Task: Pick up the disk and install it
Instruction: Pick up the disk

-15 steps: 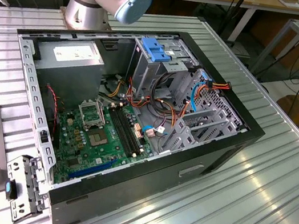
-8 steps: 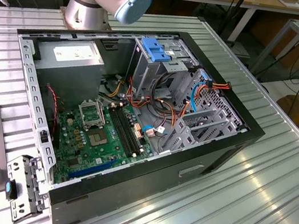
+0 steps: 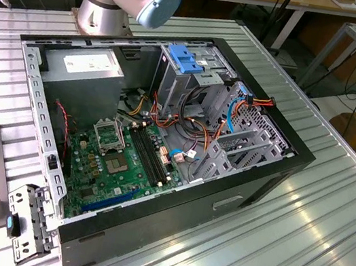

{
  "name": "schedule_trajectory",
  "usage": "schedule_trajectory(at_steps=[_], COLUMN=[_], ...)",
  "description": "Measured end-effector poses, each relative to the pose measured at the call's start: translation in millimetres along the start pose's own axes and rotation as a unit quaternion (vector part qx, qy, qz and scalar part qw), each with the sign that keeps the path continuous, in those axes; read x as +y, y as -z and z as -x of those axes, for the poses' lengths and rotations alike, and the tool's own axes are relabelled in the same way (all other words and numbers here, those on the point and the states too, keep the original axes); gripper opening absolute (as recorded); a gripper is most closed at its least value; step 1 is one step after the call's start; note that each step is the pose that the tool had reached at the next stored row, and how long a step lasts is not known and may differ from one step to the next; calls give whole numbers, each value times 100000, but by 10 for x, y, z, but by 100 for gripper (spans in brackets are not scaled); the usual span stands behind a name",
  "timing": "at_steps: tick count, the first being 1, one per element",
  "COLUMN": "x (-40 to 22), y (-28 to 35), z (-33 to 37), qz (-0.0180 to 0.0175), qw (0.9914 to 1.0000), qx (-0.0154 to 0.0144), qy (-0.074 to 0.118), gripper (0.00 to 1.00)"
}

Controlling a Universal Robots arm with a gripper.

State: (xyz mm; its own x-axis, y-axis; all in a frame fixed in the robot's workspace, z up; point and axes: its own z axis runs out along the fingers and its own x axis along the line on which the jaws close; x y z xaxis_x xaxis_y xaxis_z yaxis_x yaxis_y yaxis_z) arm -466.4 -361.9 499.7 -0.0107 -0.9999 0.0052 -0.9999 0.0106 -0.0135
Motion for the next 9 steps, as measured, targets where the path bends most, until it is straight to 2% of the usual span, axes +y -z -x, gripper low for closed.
schedule_trajectory(at_steps=[9], x=[-103], y=[-2], z=[1], qz=[-1], qw=[100000], qx=[3], qy=[-3], gripper=[37])
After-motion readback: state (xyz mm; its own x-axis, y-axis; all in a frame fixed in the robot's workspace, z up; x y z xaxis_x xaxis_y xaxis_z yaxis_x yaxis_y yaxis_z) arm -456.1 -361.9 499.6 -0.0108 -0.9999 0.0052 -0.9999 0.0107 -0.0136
